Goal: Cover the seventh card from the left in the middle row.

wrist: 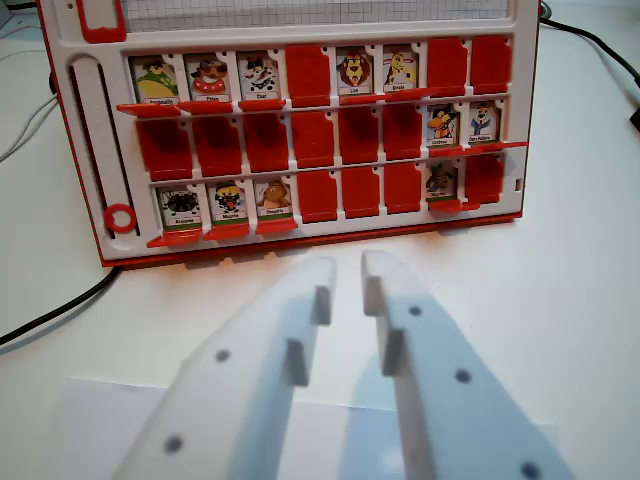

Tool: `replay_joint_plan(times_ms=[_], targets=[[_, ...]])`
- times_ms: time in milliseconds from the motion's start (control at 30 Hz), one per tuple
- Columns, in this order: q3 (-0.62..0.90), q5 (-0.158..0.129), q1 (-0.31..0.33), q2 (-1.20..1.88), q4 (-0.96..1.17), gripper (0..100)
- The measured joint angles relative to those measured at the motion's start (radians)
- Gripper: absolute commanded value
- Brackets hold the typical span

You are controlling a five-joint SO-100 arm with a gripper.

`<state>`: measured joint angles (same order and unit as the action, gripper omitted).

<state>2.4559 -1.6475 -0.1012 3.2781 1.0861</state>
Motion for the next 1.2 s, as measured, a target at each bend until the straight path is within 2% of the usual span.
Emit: replay_joint_plan(times_ms=[133, 600, 733, 967, 1200], targets=[[0.000, 0.011, 0.003, 0.002, 0.026, 3], [0.000, 0.012, 0.015, 0.002, 0.032, 3], [0.000, 0.021, -0.005, 0.002, 0.032, 3], [0.000, 0.023, -0.003, 0.002, 0.044, 3], [0.000, -0.031, 0.067, 0.000, 0.044, 3]])
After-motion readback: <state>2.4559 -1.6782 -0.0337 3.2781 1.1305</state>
